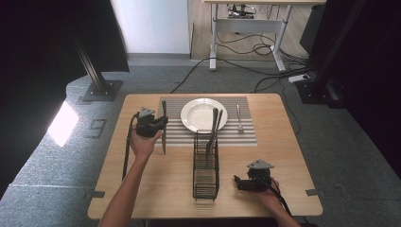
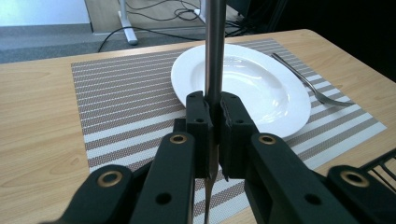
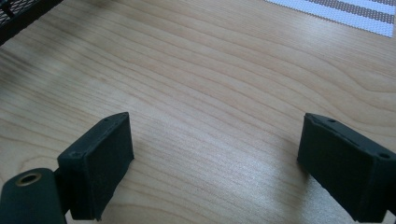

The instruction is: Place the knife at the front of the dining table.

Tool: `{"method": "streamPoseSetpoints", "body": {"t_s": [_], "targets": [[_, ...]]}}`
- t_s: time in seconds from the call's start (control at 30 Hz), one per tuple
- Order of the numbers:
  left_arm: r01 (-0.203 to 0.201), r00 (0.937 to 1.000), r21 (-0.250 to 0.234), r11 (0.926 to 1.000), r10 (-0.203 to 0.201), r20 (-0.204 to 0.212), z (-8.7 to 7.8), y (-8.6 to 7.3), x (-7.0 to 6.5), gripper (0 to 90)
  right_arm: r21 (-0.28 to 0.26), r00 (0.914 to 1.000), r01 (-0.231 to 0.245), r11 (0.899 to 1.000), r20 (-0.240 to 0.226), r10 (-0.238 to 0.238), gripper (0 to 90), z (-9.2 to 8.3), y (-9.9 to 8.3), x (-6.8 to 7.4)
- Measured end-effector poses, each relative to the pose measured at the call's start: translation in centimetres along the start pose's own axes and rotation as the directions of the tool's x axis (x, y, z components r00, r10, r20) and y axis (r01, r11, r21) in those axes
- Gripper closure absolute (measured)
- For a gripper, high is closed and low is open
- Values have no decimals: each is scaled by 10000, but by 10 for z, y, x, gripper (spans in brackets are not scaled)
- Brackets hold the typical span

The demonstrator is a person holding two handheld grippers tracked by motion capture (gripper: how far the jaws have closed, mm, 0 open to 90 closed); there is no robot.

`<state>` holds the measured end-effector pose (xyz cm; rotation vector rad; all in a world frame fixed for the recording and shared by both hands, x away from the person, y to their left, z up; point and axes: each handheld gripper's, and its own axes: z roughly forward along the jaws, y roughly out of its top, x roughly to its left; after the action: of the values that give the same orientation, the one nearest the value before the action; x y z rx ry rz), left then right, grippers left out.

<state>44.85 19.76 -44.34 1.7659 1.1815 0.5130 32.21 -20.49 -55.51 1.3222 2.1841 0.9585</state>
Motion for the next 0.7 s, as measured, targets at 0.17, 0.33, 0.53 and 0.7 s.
{"method": "streamPoseSetpoints", "body": {"t_s": [0.17,0.33,0.53,0.7], "targets": [[50,10000,95,9999,-49,-86,5,1,2,837,4,10000,4,10000,-10,-4,102,0,0,0],[5,9999,121,9999,-3,-144,11,6,3,837,-3,10000,-13,10000,-12,13,102,0,0,0],[226,9991,174,9996,-220,-353,21,7,4,837,-2,10000,-8,10000,-10,8,101,0,0,0],[392,9984,323,9987,-378,-430,29,5,5,837,-6,10000,5,10000,-24,-5,103,0,0,0]]}}
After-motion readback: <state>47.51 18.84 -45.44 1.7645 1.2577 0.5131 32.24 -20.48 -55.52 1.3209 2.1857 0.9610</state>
